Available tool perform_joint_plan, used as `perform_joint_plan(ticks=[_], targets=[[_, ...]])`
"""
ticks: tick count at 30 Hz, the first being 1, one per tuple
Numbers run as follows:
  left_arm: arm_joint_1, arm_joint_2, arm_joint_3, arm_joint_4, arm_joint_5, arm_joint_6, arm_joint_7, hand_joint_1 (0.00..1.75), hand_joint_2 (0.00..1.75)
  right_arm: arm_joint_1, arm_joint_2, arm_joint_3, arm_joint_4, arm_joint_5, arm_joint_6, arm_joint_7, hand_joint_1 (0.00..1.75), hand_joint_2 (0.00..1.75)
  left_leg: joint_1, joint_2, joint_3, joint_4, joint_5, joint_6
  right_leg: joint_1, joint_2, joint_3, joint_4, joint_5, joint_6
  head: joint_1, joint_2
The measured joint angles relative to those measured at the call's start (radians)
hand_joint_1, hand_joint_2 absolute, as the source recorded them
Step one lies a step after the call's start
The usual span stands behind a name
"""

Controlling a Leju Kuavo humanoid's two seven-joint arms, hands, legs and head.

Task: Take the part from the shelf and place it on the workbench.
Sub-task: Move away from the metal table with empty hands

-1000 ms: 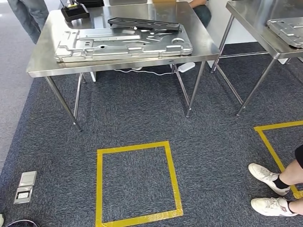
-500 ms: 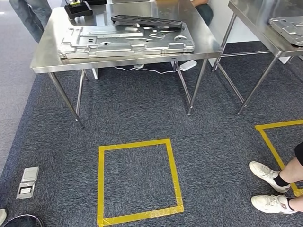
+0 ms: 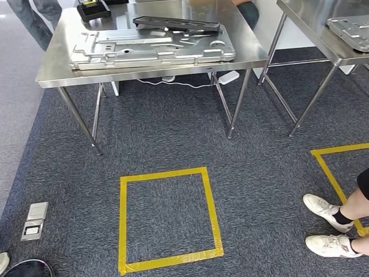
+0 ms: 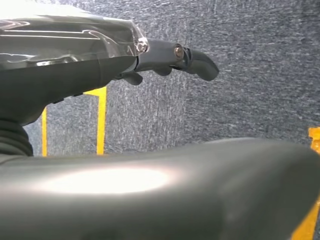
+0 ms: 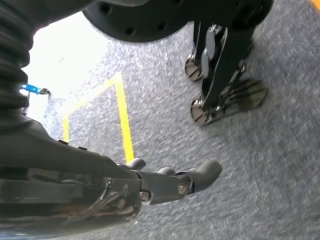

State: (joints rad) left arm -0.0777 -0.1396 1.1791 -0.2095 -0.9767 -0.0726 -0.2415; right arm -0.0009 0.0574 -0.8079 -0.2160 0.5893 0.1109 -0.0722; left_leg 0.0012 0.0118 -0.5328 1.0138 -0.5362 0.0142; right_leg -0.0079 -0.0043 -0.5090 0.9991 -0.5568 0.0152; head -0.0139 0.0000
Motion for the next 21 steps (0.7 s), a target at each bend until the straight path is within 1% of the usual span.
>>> perform_joint_plan(ticks=[1, 2, 3, 5, 6, 7, 8, 9, 10, 11, 12, 13, 15, 17, 19, 21], targets=[[0.004, 0.002, -0.018, -0.001, 0.020, 0.001, 0.005, 0.00, 1.75, 0.004, -0.001, 0.012, -0.001, -0.011, -0.002, 0.000, 0.00, 1.75, 0.001, -0.001, -0.003, 0.007, -0.008, -0.005, -0.002, -0.001, -0.001, -0.001, 0.002, -0.005, 0.000, 0.000], [0.008, 0.005, -0.039, -0.002, 0.040, 0.002, 0.010, 0.00, 1.75, 0.007, -0.001, 0.025, -0.003, -0.024, -0.005, 0.000, 0.00, 1.75, 0.002, -0.001, -0.012, 0.030, -0.028, -0.010, -0.004, -0.002, -0.002, -0.003, 0.004, -0.011, 0.000, 0.000], [0.014, 0.007, -0.060, -0.002, 0.060, 0.004, 0.015, 0.00, 1.75, 0.008, -0.002, 0.038, -0.007, -0.036, -0.007, 0.001, 0.00, 1.75, 0.004, -0.002, -0.030, 0.075, -0.058, -0.016, -0.006, -0.003, -0.003, -0.004, 0.006, -0.017, 0.000, 0.000], [0.029, 0.012, -0.102, -0.002, 0.101, 0.007, 0.026, 0.00, 1.75, 0.008, -0.004, 0.065, -0.018, -0.060, -0.012, 0.003, 0.00, 1.75, 0.005, -0.003, -0.086, 0.207, -0.125, -0.023, -0.005, -0.004, -0.006, -0.004, 0.007, -0.022, 0.000, 0.000], [0.039, 0.014, -0.123, -0.002, 0.121, 0.008, 0.031, 0.00, 1.75, 0.007, -0.005, 0.079, -0.025, -0.072, -0.014, 0.005, 0.00, 1.75, 0.006, -0.003, -0.108, 0.259, -0.142, -0.025, -0.005, -0.004, -0.007, -0.004, 0.008, -0.022, 0.000, 0.000], [0.050, 0.016, -0.143, -0.002, 0.140, 0.009, 0.036, 0.00, 1.75, 0.007, -0.006, 0.093, -0.033, -0.084, -0.016, 0.006, 0.00, 1.75, 0.006, -0.003, -0.115, 0.279, -0.140, -0.025, -0.004, -0.004, -0.006, -0.003, 0.008, -0.022, 0.000, 0.000], [0.061, 0.018, -0.164, -0.002, 0.159, 0.010, 0.041, 0.00, 1.75, 0.005, -0.007, 0.107, -0.042, -0.095, -0.018, 0.007, 0.00, 1.75, 0.006, -0.003, -0.103, 0.259, -0.119, -0.023, -0.004, -0.004, -0.005, -0.003, 0.007, -0.022, 0.000, 0.000], [0.073, 0.020, -0.186, -0.002, 0.179, 0.011, 0.046, 0.00, 1.75, 0.002, -0.007, 0.122, -0.052, -0.107, -0.020, 0.007, 0.00, 1.75, 0.005, -0.003, -0.076, 0.202, -0.084, -0.020, -0.004, -0.003, -0.003, -0.003, 0.007, -0.021, 0.000, 0.000], [0.083, 0.022, -0.208, -0.002, 0.198, 0.013, 0.050, 0.00, 1.75, 0.000, -0.007, 0.137, -0.062, -0.118, -0.022, 0.007, 0.00, 1.75, 0.004, -0.004, -0.041, 0.131, -0.048, -0.015, -0.003, -0.002, -0.001, -0.003, 0.006, -0.020, 0.000, 0.000], [0.091, 0.024, -0.231, -0.002, 0.217, 0.014, 0.055, 0.00, 1.75, -0.003, -0.007, 0.153, -0.072, -0.130, -0.024, 0.008, 0.00, 1.75, 0.003, -0.004, -0.012, 0.068, -0.022, -0.011, -0.002, -0.001, -0.001, -0.002, 0.005, -0.017, 0.000, 0.000], [0.097, 0.026, -0.253, -0.002, 0.236, 0.016, 0.059, 0.00, 1.75, -0.005, -0.008, 0.168, -0.080, -0.141, -0.027, 0.008, 0.00, 1.75, 0.001, -0.004, 0.008, 0.022, -0.009, -0.008, 0.000, -0.001, -0.002, 0.000, 0.004, -0.014, 0.000, 0.000], [0.103, 0.028, -0.276, -0.002, 0.255, 0.018, 0.064, 0.00, 1.75, -0.005, -0.010, 0.184, -0.087, -0.153, -0.029, 0.009, 0.00, 1.75, 0.001, -0.004, 0.015, 0.001, -0.007, -0.007, 0.002, -0.002, -0.005, 0.003, 0.003, -0.013, 0.000, 0.000], [0.115, 0.032, -0.321, -0.002, 0.294, 0.021, 0.073, 0.00, 1.75, -0.003, -0.014, 0.214, -0.097, -0.176, -0.034, 0.012, 0.00, 0.87, 0.000, -0.004, 0.014, -0.005, -0.010, -0.008, 0.005, -0.002, -0.009, 0.005, 0.001, -0.012, 0.000, 0.000], [0.125, 0.037, -0.367, -0.004, 0.334, 0.025, 0.082, 0.00, 0.87, 0.002, -0.016, 0.245, -0.103, -0.200, -0.037, 0.018, 0.00, 0.00, -0.002, -0.004, 0.013, -0.005, -0.010, -0.007, 0.003, -0.002, -0.009, 0.003, 0.003, -0.011, 0.001, 0.000], [0.129, 0.043, -0.413, -0.007, 0.373, 0.028, 0.092, 0.00, 0.00, 0.009, -0.018, 0.276, -0.108, -0.224, -0.042, 0.023, 0.00, 0.00, -0.005, -0.004, 0.012, -0.005, -0.011, -0.006, 0.001, -0.001, -0.009, 0.002, 0.005, -0.007, 0.001, 0.000], [0.132, 0.049, -0.462, -0.012, 0.415, 0.030, 0.102, 0.00, 0.00, 0.017, -0.020, 0.308, -0.114, -0.249, -0.047, 0.026, 0.00, 0.00, -0.006, -0.004, 0.012, -0.004, -0.011, -0.004, -0.001, 0.000, -0.009, 0.000, 0.006, -0.005, 0.001, 0.000]])
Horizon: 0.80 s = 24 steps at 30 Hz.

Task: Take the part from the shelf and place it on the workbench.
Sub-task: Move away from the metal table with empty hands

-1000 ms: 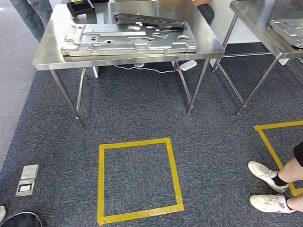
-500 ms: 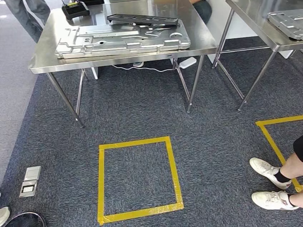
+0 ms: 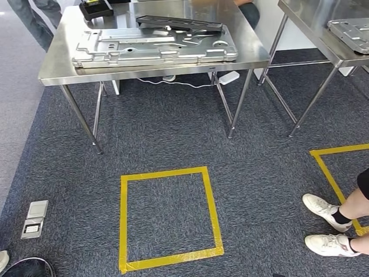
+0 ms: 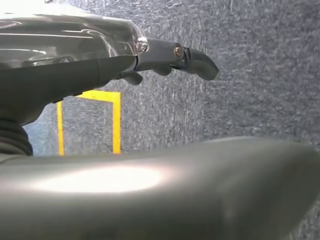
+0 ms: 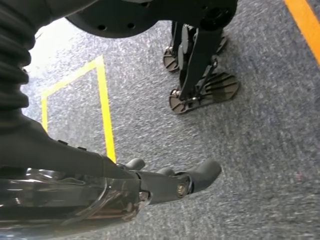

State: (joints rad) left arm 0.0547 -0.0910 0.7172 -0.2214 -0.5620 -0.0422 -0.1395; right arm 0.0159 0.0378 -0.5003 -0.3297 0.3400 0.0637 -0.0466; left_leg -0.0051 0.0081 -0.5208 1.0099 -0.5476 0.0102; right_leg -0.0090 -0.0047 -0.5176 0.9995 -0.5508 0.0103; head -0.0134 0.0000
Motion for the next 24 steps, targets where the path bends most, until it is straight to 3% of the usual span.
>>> perform_joint_plan(ticks=[4, 12, 16, 21, 24], targets=[[0.011, 0.014, -0.101, -0.016, 0.084, 0.007, 0.021, 0.00, 1.75, 0.018, -0.003, 0.067, -0.008, -0.050, -0.008, 0.004, 0.00, 0.00, -0.001, 0.000, 0.000, 0.002, -0.001, 0.003, -0.001, 0.000, 0.000, -0.001, 0.001, 0.004, 0.000, 0.000], [0.040, 0.038, -0.311, -0.060, 0.253, 0.020, 0.062, 0.00, 1.75, 0.056, -0.009, 0.212, -0.025, -0.152, -0.028, 0.018, 0.00, 0.00, 0.002, 0.000, 0.000, 0.002, -0.001, 0.003, 0.002, 0.000, -0.001, 0.000, 0.001, 0.005, 0.000, 0.000], [0.054, 0.048, -0.412, -0.082, 0.336, 0.025, 0.082, 0.00, 1.75, 0.074, -0.014, 0.282, -0.032, -0.201, -0.038, 0.025, 0.00, 1.75, 0.004, 0.000, 0.000, 0.002, -0.001, 0.003, 0.003, 0.000, -0.001, 0.000, 0.000, 0.005, 0.000, 0.000], [0.069, 0.059, -0.530, -0.106, 0.438, 0.032, 0.107, 0.00, 1.75, 0.094, -0.020, 0.361, -0.040, -0.262, -0.048, 0.035, 0.00, 1.75, 0.005, 0.000, 0.000, 0.002, -0.001, 0.003, 0.004, 0.000, -0.001, 0.000, 0.000, 0.004, 0.000, 0.000], [0.069, 0.062, -0.549, -0.112, 0.433, 0.032, 0.102, 0.00, 1.75, 0.098, -0.021, 0.377, -0.042, -0.250, -0.049, 0.035, 0.00, 1.75, 0.005, 0.000, 0.000, 0.002, -0.001, 0.003, 0.004, 0.000, -0.001, 0.000, 0.000, 0.004, 0.000, 0.000]])
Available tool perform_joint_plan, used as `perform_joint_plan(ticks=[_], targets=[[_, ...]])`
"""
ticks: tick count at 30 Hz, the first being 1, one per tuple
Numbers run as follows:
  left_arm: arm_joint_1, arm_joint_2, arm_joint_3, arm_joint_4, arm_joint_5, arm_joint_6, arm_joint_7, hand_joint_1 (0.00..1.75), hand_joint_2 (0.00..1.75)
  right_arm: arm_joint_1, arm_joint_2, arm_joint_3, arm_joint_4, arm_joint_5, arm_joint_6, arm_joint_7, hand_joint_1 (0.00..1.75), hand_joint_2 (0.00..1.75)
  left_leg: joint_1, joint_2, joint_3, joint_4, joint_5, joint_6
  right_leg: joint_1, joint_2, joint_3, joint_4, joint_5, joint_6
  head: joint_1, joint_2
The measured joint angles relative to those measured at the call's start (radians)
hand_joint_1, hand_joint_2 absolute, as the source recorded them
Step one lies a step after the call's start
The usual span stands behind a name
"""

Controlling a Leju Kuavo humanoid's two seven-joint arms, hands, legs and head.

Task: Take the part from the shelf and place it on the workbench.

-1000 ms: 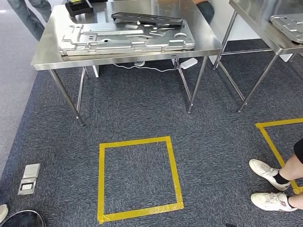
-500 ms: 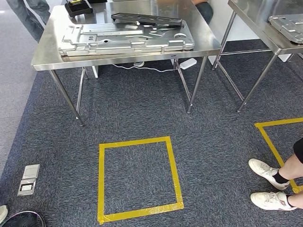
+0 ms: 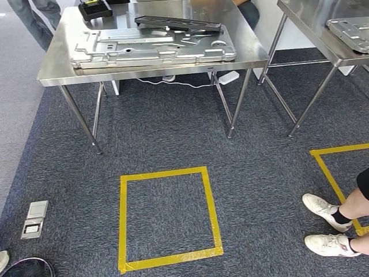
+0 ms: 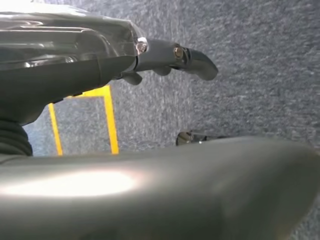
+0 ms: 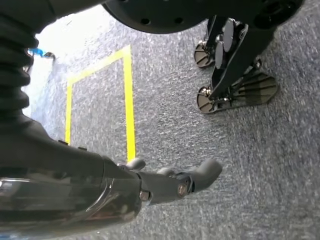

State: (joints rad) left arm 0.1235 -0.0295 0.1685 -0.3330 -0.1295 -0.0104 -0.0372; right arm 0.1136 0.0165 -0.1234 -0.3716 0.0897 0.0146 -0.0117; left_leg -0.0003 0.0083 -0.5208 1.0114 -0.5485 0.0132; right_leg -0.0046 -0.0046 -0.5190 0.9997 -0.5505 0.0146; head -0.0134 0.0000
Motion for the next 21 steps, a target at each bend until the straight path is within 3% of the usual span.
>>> perform_joint_plan(ticks=[3, 5, 7, 9, 13, 17, 21], targets=[[-0.008, 0.000, 0.031, 0.000, -0.068, -0.005, -0.023, 0.00, 1.75, -0.004, 0.000, -0.018, 0.000, 0.051, 0.008, -0.003, 0.00, 1.75, 0.000, 0.000, 0.000, 0.000, 0.000, 0.000, 0.000, 0.000, 0.000, 0.000, 0.000, 0.000, 0.000, 0.000], [-0.014, 0.000, 0.059, 0.000, -0.100, -0.008, -0.034, 0.00, 1.75, -0.007, 0.000, -0.039, 0.001, 0.075, 0.012, -0.006, 0.00, 0.87, 0.000, 0.000, 0.000, 0.000, 0.000, 0.000, 0.000, 0.000, 0.000, 0.000, 0.000, 0.000, 0.000, 0.000], [-0.021, 0.000, 0.094, 0.000, -0.135, -0.010, -0.046, 0.00, 0.87, -0.012, 0.000, -0.064, 0.002, 0.100, 0.015, -0.009, 0.00, 0.00, 0.000, 0.000, 0.000, 0.000, 0.000, 0.000, 0.000, 0.000, 0.000, 0.000, 0.000, 0.000, 0.000, 0.000], [-0.028, -0.002, 0.131, 0.000, -0.177, -0.013, -0.060, 0.00, 0.00, -0.016, 0.000, -0.092, 0.005, 0.131, 0.020, -0.015, 0.00, 0.00, 0.000, 0.000, 0.000, 0.000, 0.000, 0.000, 0.000, 0.000, 0.000, 0.000, 0.000, 0.000, 0.000, 0.000], [-0.042, -0.008, 0.208, 0.000, -0.231, -0.018, -0.078, 0.00, 0.00, -0.027, 0.000, -0.153, 0.014, 0.170, 0.027, -0.021, 0.00, 0.00, 0.000, 0.000, 0.000, 0.000, 0.000, 0.000, 0.000, 0.000, 0.000, 0.000, 0.000, 0.000, 0.000, 0.000], [-0.057, -0.017, 0.291, 0.000, -0.310, -0.025, -0.103, 0.00, 1.75, -0.038, 0.001, -0.217, 0.025, 0.227, 0.036, -0.027, 0.00, 0.00, 0.000, 0.000, 0.000, 0.000, 0.000, 0.000, 0.000, 0.000, 0.000, 0.000, 0.000, 0.000, 0.000, 0.000], [-0.072, -0.027, 0.369, 0.002, -0.355, -0.029, -0.117, 0.00, 1.75, -0.050, 0.003, -0.278, 0.037, 0.261, 0.042, -0.036, 0.00, 0.00, 0.000, 0.000, 0.000, 0.000, 0.000, 0.000, 0.000, 0.000, 0.000, 0.000, 0.000, 0.000, 0.000, 0.000]])
